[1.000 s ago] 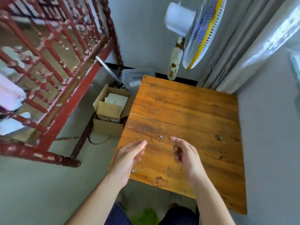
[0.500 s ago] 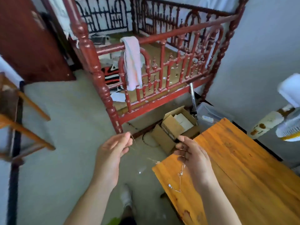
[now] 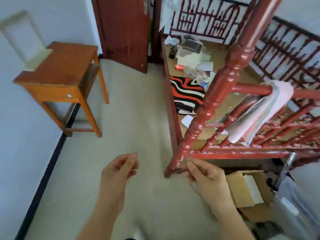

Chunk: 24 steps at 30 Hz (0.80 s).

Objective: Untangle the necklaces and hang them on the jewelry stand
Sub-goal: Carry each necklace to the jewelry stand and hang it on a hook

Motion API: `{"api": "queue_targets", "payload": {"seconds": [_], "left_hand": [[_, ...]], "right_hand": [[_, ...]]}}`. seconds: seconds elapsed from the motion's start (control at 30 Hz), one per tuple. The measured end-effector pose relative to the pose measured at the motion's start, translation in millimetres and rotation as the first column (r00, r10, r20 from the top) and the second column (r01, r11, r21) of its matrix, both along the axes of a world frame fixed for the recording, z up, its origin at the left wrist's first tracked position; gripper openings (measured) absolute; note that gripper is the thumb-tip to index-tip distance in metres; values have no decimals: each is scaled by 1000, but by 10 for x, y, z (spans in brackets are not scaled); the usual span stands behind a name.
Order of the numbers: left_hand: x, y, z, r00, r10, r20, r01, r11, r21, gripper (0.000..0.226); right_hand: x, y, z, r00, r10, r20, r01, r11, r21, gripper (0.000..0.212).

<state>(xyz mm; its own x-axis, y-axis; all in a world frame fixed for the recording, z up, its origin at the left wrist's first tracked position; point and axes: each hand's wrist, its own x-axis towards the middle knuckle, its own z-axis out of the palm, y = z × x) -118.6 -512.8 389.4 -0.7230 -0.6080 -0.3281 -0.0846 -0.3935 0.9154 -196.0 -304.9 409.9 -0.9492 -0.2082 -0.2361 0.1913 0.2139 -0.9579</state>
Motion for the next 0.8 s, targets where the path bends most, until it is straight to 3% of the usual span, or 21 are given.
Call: {"api": "queue_targets", "payload": {"seconds": [0.23,0.4,0.6,0.8], "left_hand": [[-920,-1340,554,996,80,-41,-86,984,-157,20],[-1571,-2040,536,991,132,-20,-132,960,-246,17],[-2627,-2950,263,974,221,49,-206,954,-216,16],[-3521,-4124,534,931,355,89,-320,909,-268,21]], "right_hand": [[-1120,-1362,402,994,79,-75,-82,995,-48,14],[-1914,-2170,247,992,100,-81,-106,991,-77,15],[-3123,-3306,-198,985,175,6,-172,974,-148,16],[-4313,-4680,73,943,331,37,-316,925,-213,18]]}}
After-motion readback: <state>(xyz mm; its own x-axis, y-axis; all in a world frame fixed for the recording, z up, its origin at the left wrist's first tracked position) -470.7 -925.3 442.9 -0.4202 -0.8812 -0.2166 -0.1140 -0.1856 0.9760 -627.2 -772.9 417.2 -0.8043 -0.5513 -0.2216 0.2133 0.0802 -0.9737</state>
